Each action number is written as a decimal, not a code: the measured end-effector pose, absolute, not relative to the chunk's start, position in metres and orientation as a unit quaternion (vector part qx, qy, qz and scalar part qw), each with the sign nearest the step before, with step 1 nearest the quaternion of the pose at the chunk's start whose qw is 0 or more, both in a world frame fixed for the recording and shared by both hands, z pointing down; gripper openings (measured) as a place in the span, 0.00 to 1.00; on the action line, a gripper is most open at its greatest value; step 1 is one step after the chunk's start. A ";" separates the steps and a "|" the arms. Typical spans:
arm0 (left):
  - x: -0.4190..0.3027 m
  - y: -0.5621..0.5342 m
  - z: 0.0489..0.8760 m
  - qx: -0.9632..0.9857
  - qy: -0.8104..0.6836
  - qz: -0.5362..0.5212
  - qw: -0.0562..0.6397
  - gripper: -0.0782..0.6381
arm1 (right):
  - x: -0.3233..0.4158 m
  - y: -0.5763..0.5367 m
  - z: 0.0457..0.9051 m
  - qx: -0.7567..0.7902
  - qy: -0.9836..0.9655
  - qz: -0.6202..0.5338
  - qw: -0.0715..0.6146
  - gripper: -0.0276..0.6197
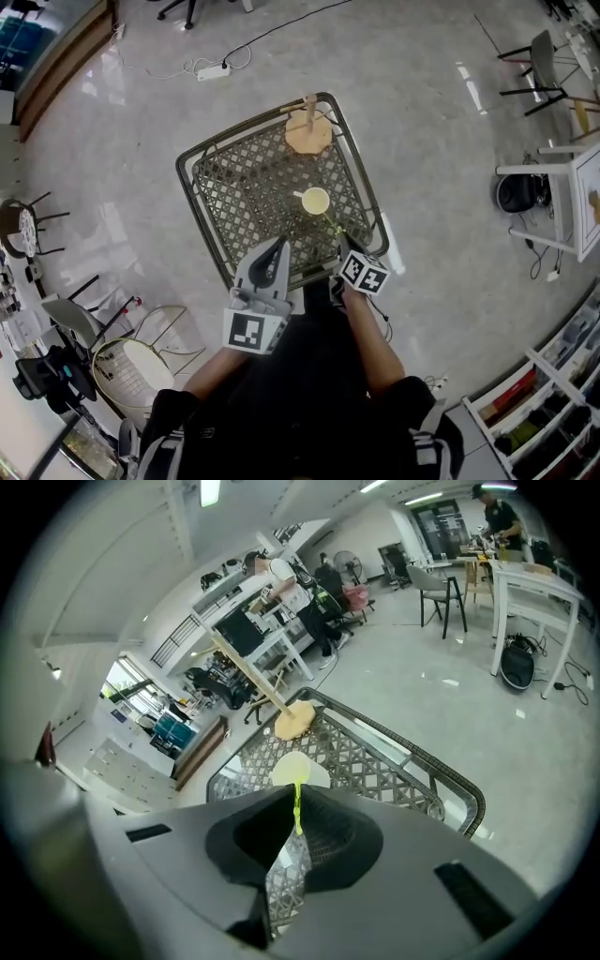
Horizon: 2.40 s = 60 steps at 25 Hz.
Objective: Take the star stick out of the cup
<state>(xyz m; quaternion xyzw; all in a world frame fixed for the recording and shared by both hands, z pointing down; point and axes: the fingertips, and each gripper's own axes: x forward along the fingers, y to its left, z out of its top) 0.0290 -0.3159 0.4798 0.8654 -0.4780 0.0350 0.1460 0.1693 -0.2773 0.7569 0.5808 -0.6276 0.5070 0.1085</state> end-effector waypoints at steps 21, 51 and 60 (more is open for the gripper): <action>-0.055 -0.227 0.436 0.871 -0.481 -0.021 0.094 0.13 | 0.137 -0.233 0.668 0.628 -0.660 0.406 0.070 0.08; -0.068 -0.064 0.394 0.896 -0.438 -0.048 0.052 0.13 | 0.094 -0.048 0.481 0.651 -0.721 0.235 -0.036 0.08; -0.051 -0.047 0.399 0.887 -0.457 -0.039 0.055 0.13 | 0.108 -0.022 0.463 0.643 -0.737 0.204 -0.038 0.08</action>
